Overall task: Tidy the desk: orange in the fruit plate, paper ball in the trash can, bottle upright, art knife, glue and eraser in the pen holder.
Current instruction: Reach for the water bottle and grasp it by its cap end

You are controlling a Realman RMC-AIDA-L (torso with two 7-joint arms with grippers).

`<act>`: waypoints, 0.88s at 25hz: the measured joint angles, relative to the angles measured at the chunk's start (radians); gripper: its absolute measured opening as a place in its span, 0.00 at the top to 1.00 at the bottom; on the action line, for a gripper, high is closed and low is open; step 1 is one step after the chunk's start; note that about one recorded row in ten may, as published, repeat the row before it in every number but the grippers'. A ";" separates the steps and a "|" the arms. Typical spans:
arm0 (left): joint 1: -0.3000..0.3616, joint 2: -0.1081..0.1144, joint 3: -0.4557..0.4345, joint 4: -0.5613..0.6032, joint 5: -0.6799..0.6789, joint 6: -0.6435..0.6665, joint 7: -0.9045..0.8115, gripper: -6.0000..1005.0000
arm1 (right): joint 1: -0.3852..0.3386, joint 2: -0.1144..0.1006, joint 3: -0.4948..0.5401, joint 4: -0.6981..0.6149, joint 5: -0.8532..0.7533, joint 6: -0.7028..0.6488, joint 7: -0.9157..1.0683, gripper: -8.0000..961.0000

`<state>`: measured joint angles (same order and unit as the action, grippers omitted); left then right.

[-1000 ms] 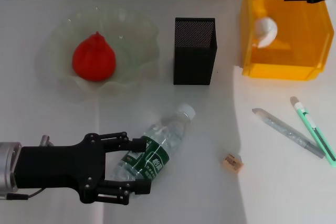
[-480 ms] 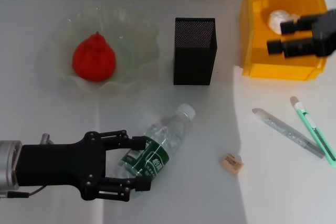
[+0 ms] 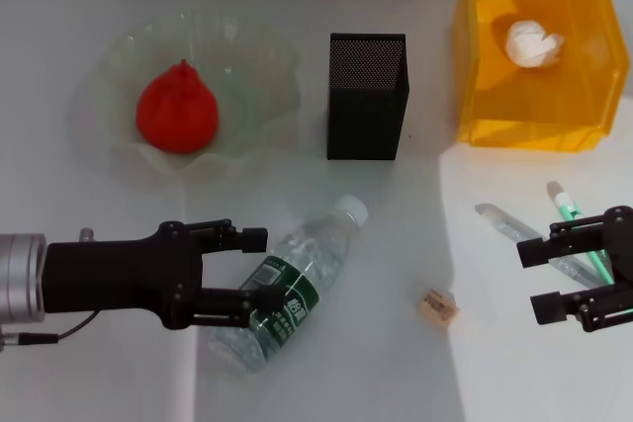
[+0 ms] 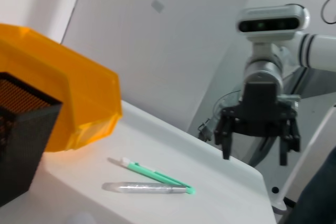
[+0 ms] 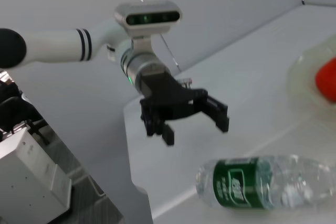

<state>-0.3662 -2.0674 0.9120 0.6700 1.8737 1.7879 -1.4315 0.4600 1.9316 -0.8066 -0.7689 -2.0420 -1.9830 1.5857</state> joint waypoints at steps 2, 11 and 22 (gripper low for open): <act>-0.016 -0.001 0.009 0.014 0.001 -0.037 -0.070 0.16 | -0.018 0.002 0.000 0.003 -0.018 0.017 -0.006 0.26; -0.119 -0.002 0.160 0.242 0.046 -0.106 -0.472 0.16 | -0.051 -0.005 0.001 0.033 -0.071 0.070 -0.025 0.26; -0.282 -0.006 0.400 0.550 0.336 -0.285 -1.060 0.16 | -0.052 -0.016 0.027 0.037 -0.087 0.077 -0.053 0.26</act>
<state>-0.6478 -2.0737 1.3125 1.2203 2.2100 1.5029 -2.4915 0.4079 1.9160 -0.7801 -0.7320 -2.1288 -1.9056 1.5325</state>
